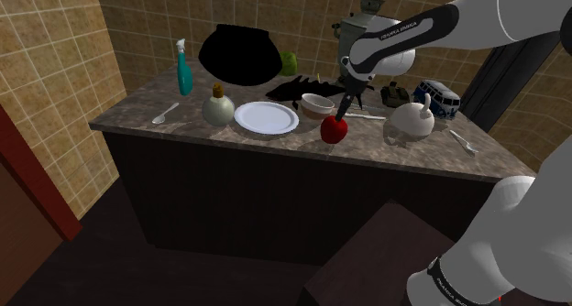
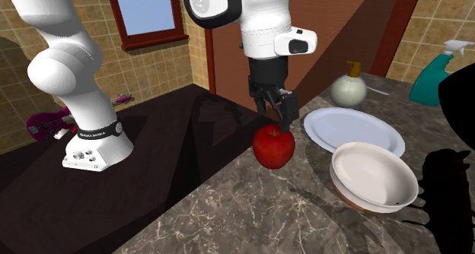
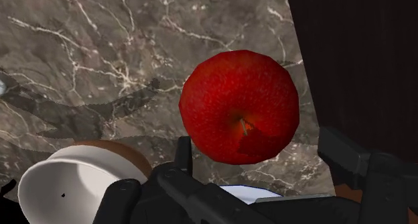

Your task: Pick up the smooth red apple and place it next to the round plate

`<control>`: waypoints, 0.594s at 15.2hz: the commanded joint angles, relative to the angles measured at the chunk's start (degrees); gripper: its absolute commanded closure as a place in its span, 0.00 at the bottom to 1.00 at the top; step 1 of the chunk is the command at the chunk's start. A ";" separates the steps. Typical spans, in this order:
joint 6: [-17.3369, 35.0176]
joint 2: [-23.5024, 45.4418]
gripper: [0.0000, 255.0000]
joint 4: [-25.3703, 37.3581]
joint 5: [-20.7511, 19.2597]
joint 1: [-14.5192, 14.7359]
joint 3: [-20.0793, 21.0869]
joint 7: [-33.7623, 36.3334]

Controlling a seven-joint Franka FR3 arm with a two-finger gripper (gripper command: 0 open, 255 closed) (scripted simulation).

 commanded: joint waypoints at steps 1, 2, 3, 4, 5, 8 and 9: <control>-1.75 -1.37 0.00 0.61 -1.07 0.01 0.01 0.75; -3.52 -2.66 0.00 1.30 -2.03 0.03 0.04 1.42; -5.31 -3.87 0.00 2.07 -2.89 0.01 0.14 2.02; -6.74 -4.77 0.00 2.74 -3.50 -0.03 0.24 2.45; -6.74 -4.77 0.00 2.74 -3.49 -0.05 0.26 2.45; -6.74 -4.77 0.00 2.74 -3.49 -0.06 0.27 2.45; -6.74 -4.77 0.00 2.74 -3.49 -0.06 0.27 2.45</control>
